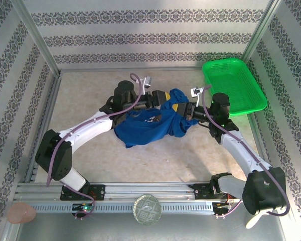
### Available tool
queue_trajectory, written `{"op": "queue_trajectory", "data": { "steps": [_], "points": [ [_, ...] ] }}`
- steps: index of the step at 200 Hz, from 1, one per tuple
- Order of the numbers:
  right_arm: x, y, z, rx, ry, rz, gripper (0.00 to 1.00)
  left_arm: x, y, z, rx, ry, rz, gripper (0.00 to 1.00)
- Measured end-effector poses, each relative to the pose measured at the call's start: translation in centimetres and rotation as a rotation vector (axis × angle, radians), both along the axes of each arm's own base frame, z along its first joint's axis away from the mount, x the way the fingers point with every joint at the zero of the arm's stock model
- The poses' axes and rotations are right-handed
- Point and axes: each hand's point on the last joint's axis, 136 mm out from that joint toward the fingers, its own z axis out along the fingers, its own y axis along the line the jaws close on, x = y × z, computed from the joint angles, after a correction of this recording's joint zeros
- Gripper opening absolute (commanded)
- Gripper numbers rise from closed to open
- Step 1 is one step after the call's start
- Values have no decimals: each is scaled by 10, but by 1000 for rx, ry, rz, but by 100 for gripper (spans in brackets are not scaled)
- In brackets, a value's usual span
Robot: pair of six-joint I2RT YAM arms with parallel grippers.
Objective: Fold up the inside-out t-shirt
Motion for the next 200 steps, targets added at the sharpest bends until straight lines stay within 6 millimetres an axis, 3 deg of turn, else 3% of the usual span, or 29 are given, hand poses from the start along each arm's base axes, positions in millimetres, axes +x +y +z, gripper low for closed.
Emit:
{"op": "queue_trajectory", "data": {
  "steps": [19,38,60,67,81,90,110,152,178,200],
  "points": [
    [1,-1,-2,-3,4,-10,0,4,-3,-14,20,20,-2,55],
    [2,-1,-2,-3,1,-15,0,7,-6,-23,35,33,-6,41],
    [2,-1,-2,-4,1,-17,0,8,-11,-26,39,35,-16,0],
    [3,-1,-2,-4,1,-18,0,8,-13,-26,37,38,-18,0],
    [5,-3,-2,-6,3,-32,49,8,-15,-22,32,31,-24,0],
    [8,-6,-4,-8,6,-49,62,9,-16,-16,27,23,-24,0],
    [17,-15,-18,-23,30,-102,64,12,-18,7,20,7,-28,0],
    [39,-28,-67,-79,153,-209,59,8,-19,95,-88,-57,-83,0],
    [47,-38,-78,-110,182,-278,60,6,-15,116,-180,6,-107,0],
    [44,-45,-80,-139,202,-321,62,8,-11,119,-274,75,-107,0]
  ]
}}
